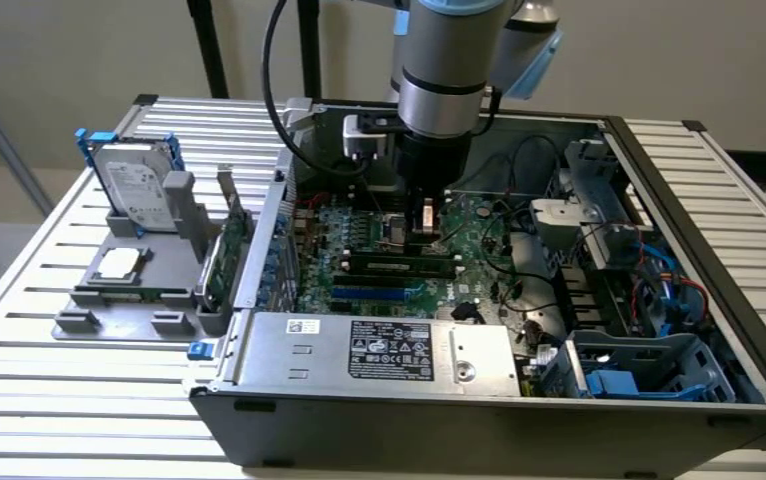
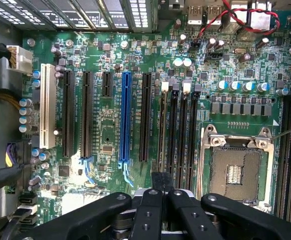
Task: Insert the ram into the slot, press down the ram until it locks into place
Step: 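Press down the ram until it locks into place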
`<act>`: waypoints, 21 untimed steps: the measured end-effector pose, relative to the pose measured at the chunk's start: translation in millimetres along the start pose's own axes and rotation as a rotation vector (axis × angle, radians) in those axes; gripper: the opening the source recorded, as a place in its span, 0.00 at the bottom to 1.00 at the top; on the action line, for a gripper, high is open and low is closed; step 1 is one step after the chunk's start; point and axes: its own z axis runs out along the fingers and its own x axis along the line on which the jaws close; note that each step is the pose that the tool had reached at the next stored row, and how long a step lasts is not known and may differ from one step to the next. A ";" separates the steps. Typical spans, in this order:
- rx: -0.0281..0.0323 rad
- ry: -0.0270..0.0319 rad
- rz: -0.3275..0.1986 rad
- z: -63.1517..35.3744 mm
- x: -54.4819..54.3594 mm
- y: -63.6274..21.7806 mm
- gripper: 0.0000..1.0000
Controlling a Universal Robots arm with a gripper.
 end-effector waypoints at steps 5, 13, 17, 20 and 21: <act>0.0001 -0.0002 0.000 7.9 -3.3 0.5 0.11; 0.0000 0.0003 0.000 11.2 -6.2 1.0 0.11; -0.0003 0.0013 0.000 14.0 -6.2 1.2 0.11; -0.0002 0.0011 0.000 18.0 -6.4 2.0 0.11; -0.0002 0.0008 0.000 18.2 -6.4 2.1 0.11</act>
